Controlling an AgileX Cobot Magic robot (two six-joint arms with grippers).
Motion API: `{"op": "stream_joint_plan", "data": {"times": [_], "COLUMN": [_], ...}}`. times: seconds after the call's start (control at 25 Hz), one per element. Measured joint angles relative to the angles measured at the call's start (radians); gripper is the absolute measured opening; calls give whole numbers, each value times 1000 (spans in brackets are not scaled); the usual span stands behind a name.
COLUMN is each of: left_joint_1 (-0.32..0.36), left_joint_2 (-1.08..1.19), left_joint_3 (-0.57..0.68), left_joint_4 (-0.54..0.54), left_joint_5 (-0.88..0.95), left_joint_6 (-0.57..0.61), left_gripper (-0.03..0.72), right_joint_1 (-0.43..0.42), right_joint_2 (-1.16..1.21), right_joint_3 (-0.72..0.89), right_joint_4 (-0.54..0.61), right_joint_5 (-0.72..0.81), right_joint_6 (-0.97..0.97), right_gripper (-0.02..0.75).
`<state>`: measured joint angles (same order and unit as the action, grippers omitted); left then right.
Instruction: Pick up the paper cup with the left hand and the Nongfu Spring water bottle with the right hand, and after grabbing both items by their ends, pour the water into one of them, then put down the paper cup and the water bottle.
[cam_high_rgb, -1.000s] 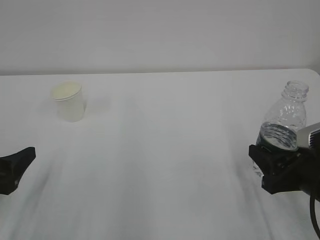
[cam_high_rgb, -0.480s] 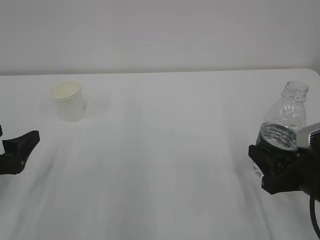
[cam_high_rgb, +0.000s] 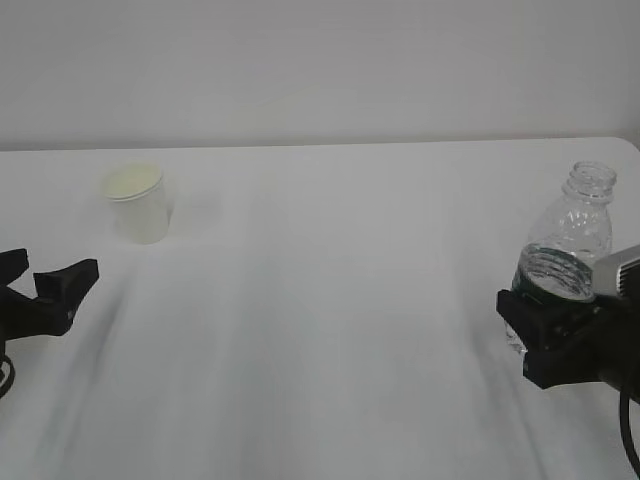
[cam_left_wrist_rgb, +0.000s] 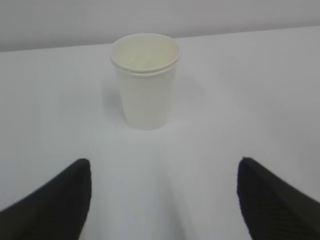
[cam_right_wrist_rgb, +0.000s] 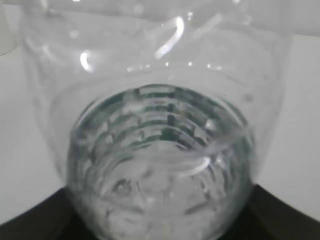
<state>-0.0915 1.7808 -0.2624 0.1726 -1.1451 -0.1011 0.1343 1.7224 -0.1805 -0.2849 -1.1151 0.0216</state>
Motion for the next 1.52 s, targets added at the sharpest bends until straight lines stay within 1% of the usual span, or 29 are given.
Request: {"op": "stream_joint_plan", "data": {"times": [0.52, 1.16, 1.52], "left_joint_1": [0, 0, 0], "left_joint_2": [50, 188, 225], "left_joint_3": [-79, -172, -191], "left_joint_4": [0, 21, 23], "left_joint_5": [0, 0, 0], "left_joint_6": [0, 0, -2], "left_gripper": [652, 634, 628], "right_joint_1": [0, 0, 0], "right_joint_2": [0, 0, 0], "right_joint_3": [0, 0, 0], "right_joint_4": [0, 0, -6], "right_joint_5": [0, 0, 0], "right_joint_6": [0, 0, 0], "right_gripper": [449, 449, 449]}}
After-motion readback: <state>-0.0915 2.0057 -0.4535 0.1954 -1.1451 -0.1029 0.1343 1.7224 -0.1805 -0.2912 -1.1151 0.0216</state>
